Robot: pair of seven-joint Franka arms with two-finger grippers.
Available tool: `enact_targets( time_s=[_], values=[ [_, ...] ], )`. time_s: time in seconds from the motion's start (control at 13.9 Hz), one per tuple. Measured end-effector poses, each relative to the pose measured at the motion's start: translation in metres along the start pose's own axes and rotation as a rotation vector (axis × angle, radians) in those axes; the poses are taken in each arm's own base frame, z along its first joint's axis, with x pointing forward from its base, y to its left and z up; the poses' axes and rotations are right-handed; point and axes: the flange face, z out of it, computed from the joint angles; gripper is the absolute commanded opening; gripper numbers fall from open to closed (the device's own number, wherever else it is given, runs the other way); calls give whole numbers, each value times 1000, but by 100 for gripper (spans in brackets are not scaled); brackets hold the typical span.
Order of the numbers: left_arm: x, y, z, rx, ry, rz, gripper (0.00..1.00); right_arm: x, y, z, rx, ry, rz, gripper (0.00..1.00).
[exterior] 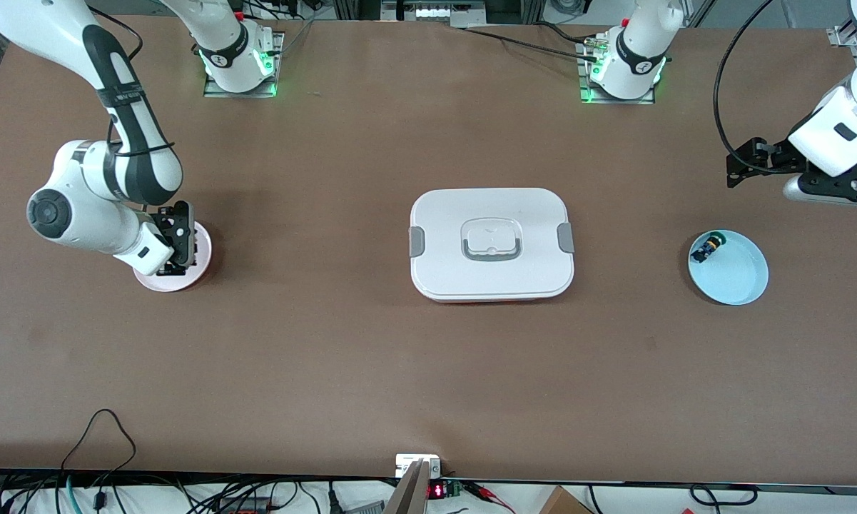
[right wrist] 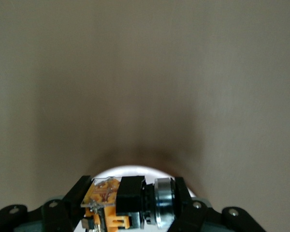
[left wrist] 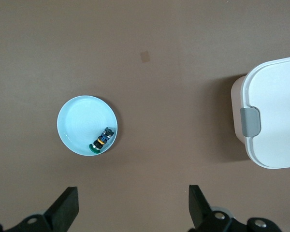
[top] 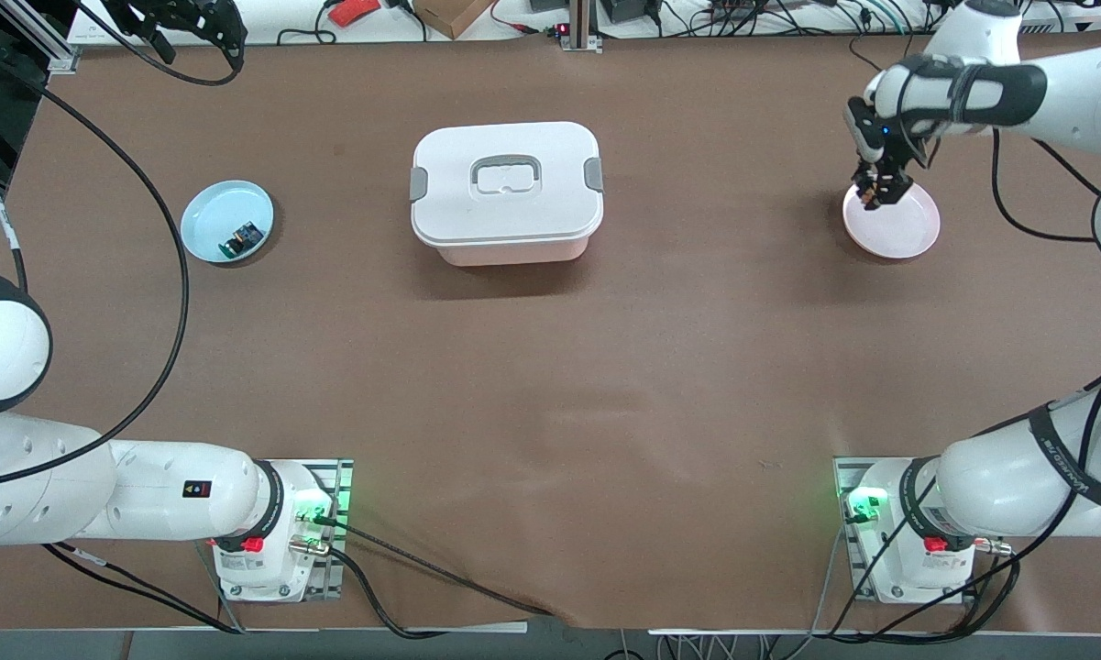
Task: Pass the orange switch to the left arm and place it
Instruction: 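Lift the orange switch with the right gripper over the white box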
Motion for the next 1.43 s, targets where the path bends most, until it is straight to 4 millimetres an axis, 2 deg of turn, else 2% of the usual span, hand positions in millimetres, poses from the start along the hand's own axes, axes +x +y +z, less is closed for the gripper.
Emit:
enact_targets(
  time_s=[0.14,0.57,0.72,1.0,1.22,1.43],
  values=[
    [0,0,0,0,0,0,100,35,2,-9,25,132,11,4],
    [0,0,0,-2,-1,0,100,143,-5,-10,62,631,64,5],
    [0,7,6,-58,-35,0,100,183,-9,-16,76,779,83,3],
    [1,35,31,-294,-212,12,100,274,-22,-38,131,1081,118,2],
    [-5,45,30,-568,-296,5,100,348,-25,-64,150,1285,119,3],
    [-5,47,28,-827,-356,5,100,419,-37,-78,42,1405,120,3]
  ],
)
